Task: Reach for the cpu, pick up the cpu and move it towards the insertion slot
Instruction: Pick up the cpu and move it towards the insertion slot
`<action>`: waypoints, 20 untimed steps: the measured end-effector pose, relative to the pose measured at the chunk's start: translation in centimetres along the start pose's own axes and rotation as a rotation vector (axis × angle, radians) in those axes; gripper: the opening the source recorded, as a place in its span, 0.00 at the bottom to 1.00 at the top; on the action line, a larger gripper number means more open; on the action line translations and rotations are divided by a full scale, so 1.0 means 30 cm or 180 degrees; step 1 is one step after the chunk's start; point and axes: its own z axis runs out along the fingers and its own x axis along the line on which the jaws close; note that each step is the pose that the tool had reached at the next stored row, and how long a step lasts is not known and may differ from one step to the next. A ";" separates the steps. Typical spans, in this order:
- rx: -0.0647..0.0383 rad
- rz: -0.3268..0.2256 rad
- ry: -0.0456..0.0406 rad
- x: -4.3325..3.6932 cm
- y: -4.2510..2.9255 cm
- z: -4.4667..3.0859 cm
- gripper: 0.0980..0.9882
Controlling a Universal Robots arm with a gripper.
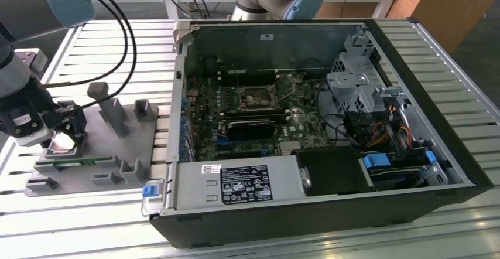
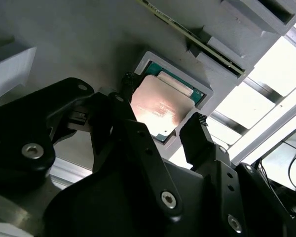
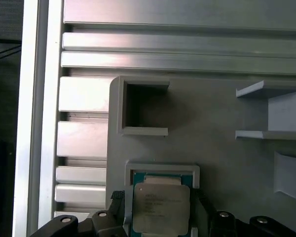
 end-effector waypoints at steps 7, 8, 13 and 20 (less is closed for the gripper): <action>0.0000 0.0000 0.0000 0.000 0.002 0.000 0.53; 0.0000 0.0000 0.0000 0.000 0.002 0.000 0.53; 0.0000 0.0000 0.0000 0.000 0.003 -0.022 0.50; -0.0002 0.0000 0.0000 0.002 0.003 -0.035 0.50</action>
